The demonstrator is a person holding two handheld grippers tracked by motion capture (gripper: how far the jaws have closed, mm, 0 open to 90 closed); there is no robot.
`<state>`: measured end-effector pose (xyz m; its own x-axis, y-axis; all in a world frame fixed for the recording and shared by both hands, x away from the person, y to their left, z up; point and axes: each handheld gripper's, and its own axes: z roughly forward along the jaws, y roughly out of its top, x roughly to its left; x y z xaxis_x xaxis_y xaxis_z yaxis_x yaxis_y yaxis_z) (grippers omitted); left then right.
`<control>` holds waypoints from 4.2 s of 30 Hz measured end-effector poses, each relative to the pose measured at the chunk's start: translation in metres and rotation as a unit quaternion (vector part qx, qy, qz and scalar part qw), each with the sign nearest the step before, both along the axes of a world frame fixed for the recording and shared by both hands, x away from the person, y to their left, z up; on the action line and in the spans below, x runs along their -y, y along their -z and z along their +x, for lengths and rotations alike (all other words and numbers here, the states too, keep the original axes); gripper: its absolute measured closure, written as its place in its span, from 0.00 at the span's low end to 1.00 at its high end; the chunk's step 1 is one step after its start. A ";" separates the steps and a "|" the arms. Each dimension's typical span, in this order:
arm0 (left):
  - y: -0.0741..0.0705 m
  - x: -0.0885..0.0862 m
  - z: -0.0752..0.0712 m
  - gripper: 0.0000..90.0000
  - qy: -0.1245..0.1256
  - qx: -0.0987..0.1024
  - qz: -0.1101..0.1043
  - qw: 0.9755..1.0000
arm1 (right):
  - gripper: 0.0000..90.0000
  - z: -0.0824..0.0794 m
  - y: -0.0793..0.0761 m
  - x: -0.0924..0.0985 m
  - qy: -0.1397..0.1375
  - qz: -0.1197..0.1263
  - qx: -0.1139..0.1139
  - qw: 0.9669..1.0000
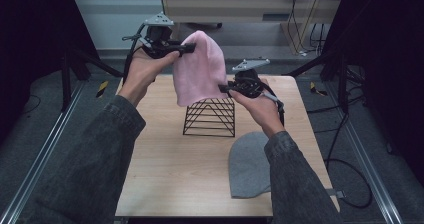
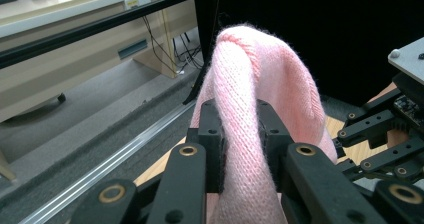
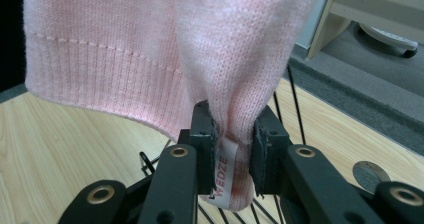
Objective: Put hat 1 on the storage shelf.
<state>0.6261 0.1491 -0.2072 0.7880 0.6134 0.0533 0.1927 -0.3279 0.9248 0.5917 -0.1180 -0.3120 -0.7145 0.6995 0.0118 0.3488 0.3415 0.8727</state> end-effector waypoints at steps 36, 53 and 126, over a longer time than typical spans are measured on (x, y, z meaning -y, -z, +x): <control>0.036 0.027 -0.009 0.84 0.019 0.019 0.048 0.998 | 0.85 -0.020 0.045 0.013 0.013 -0.030 -0.010 0.999; 0.059 0.027 -0.025 0.85 0.018 0.007 0.051 0.999 | 0.84 -0.021 0.066 0.013 0.015 -0.055 -0.027 0.998; 0.143 0.008 -0.055 0.63 0.009 -0.060 0.034 0.998 | 0.51 -0.050 0.113 0.104 0.108 -0.078 -0.089 0.987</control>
<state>0.5707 0.1412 -0.3505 0.8021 0.5972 -0.0021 0.2947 -0.3928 0.8711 0.5415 -0.2222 -0.4249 -0.5453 0.8382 0.0040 0.5713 0.3682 0.7335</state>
